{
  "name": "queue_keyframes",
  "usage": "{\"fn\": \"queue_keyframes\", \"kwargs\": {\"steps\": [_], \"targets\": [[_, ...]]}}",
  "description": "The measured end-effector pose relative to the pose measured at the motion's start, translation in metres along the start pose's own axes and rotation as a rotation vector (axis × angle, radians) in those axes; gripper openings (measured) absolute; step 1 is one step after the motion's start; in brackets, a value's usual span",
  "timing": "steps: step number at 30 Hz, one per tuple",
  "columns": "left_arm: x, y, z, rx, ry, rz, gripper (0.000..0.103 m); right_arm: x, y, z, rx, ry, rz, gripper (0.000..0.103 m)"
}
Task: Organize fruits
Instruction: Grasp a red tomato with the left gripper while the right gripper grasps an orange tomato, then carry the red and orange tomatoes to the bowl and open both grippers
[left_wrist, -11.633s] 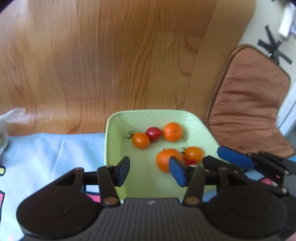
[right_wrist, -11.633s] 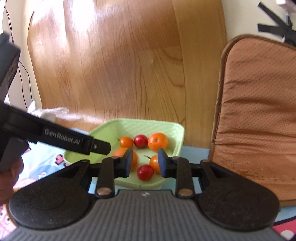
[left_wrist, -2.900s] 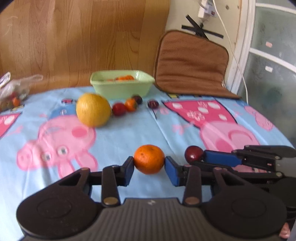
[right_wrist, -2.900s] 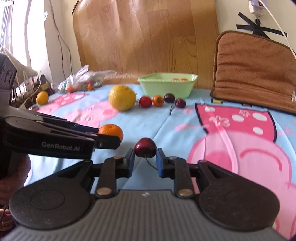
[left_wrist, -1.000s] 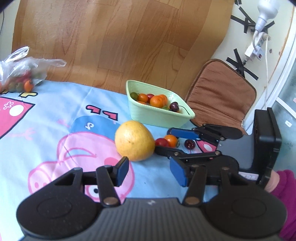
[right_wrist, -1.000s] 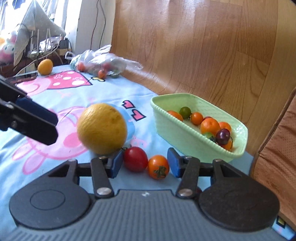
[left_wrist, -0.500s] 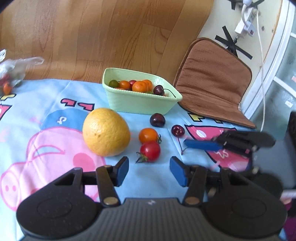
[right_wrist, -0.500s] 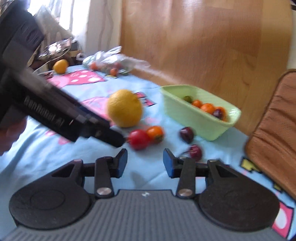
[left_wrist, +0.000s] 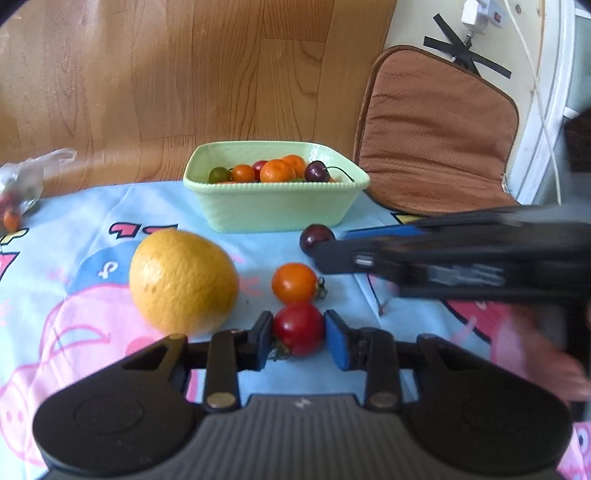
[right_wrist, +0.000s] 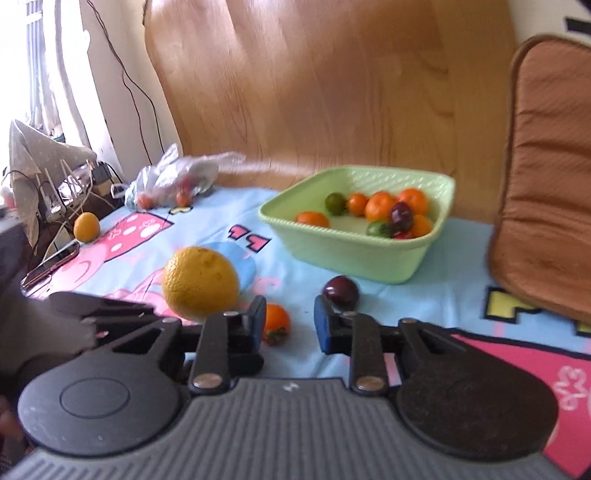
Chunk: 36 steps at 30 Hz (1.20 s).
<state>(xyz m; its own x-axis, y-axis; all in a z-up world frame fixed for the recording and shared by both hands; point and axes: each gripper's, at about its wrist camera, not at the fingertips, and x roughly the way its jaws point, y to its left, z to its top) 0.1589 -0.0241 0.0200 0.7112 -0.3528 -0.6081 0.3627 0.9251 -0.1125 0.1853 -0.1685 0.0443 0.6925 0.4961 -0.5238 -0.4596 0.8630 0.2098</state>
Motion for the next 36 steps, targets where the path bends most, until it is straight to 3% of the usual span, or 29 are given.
{"fn": "queue_keyframes", "kwargs": {"steps": [6,12,19,23,27,32,36], "targets": [[-0.033,0.004,-0.026,-0.008,0.014,-0.016,0.03,0.015,0.01,-0.005,0.021,0.05,0.023,0.028],[-0.065,0.016,-0.046,-0.068,0.001,-0.026,0.03,-0.03,0.035,-0.027,0.02,0.031,0.025,0.027],[-0.078,0.009,-0.059,-0.052,-0.008,-0.064,0.03,-0.095,0.069,-0.087,-0.075,-0.031,-0.105,0.027],[-0.08,-0.004,-0.07,-0.022,0.007,-0.087,0.031,-0.107,0.08,-0.111,-0.084,-0.053,-0.172,0.028],[-0.08,-0.013,-0.076,0.02,-0.008,-0.059,0.032,-0.106,0.081,-0.117,-0.067,-0.052,-0.183,0.029],[-0.086,-0.015,-0.079,0.025,-0.019,-0.039,0.047,-0.105,0.087,-0.12,-0.085,-0.041,-0.194,0.034],[-0.091,-0.015,-0.078,0.032,-0.034,-0.033,0.049,-0.107,0.09,-0.12,-0.098,-0.04,-0.199,0.036]]}}
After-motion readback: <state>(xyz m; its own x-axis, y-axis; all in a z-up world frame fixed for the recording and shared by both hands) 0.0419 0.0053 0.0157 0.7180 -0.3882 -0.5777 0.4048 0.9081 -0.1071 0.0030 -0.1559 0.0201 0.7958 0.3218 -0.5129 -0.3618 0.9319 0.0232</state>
